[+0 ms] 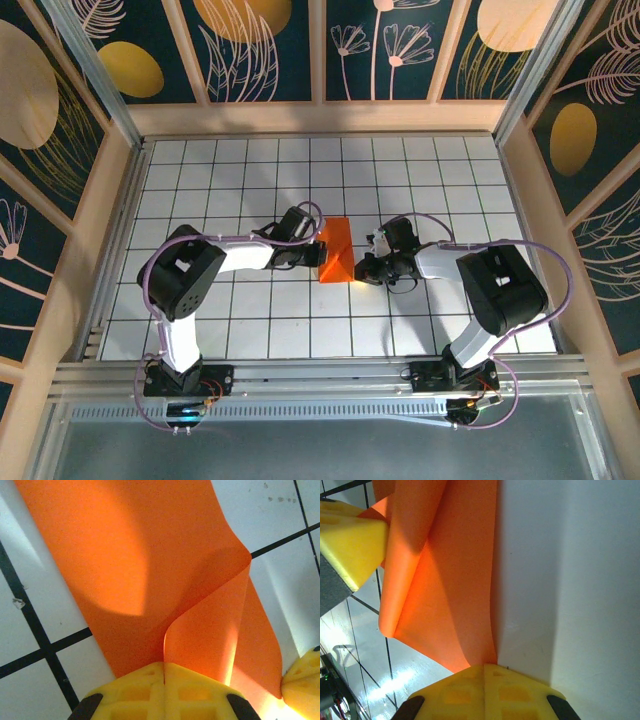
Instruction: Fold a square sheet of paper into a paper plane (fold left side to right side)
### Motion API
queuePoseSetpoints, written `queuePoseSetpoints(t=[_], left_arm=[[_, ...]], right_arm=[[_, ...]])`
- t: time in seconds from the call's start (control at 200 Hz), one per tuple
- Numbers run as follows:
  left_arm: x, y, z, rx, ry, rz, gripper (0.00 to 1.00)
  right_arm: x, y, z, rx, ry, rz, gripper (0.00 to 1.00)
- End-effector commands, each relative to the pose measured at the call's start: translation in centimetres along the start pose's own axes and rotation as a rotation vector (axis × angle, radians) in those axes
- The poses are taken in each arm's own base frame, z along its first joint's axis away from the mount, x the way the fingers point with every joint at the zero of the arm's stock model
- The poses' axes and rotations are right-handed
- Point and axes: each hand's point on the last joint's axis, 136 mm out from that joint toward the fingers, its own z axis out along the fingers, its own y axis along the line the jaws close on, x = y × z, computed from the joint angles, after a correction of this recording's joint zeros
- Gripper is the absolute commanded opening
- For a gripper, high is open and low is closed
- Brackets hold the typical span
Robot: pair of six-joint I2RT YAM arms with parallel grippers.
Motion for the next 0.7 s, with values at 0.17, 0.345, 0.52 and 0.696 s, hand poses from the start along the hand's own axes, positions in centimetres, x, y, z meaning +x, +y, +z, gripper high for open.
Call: queuePoseSetpoints(t=[0.17,0.345,0.52,0.696], left_arm=[[0.4,1.1,0.8,-0.032,0.025,0.014,0.0],[0.7,1.5,0.9,-0.049,0.039,0.015,0.0],[0.9,1.6,0.9,-0.049,0.044,0.02,0.0],[1.2,1.9,1.0,-0.06,0.05,0.021,0.0]], right_arm=[[1.2,-2.7,0.4,0.121,0.03,0.024,0.0],[-0.9,0.7,-1.5,0.03,-0.043,-0.021,0.01],[-2.8,3.8,-3.7,-0.063,-0.119,-0.054,0.05],[-3.8,5.5,-3.2,-0.131,-0.148,-0.05,0.0]])
